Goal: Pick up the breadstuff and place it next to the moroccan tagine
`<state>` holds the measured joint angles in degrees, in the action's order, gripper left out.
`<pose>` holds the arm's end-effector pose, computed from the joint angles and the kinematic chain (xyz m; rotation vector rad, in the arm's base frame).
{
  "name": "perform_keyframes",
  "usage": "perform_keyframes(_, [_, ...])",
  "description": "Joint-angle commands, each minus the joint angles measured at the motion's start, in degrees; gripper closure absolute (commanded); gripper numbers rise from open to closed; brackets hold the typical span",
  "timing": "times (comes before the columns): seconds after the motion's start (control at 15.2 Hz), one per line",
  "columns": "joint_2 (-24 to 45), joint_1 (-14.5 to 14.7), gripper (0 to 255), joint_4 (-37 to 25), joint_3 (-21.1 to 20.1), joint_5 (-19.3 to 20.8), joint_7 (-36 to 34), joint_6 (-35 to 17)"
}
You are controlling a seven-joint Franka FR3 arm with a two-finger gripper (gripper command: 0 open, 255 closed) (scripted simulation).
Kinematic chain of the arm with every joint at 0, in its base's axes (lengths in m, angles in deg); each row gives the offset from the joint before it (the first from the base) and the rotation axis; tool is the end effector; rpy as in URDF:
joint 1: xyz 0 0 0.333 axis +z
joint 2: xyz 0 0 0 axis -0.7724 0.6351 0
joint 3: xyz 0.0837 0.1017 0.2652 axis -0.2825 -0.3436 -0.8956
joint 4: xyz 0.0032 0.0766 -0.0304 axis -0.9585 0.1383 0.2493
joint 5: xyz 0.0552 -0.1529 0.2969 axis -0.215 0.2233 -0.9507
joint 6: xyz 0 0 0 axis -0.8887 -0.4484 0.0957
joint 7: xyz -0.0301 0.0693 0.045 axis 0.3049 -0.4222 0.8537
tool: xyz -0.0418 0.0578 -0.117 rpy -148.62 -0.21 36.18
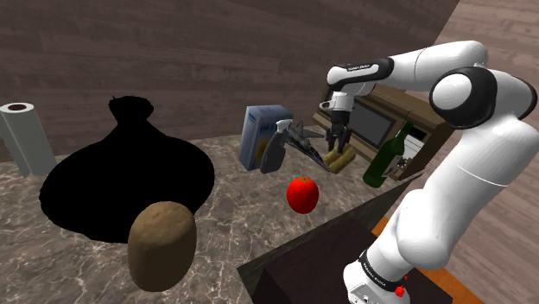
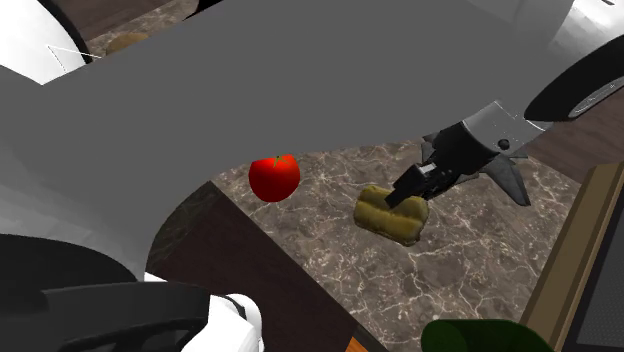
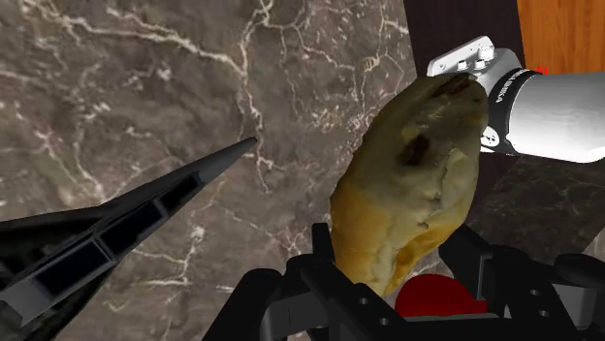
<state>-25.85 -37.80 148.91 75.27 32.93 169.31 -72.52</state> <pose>0.3764 -0.1960 0.3961 -2.2867 -1.3541 0.3143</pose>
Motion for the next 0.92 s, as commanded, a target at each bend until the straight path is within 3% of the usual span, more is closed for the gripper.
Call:
perform_keyframes(0.0, [-0.87, 0.1, 255, -1.1, -0.08, 0.39, -0.49, 1.75])
perform_keyframes(0.86, [-2.9, 0.36, 255, -9.37, -0.43, 1.19, -1.86, 11.5])
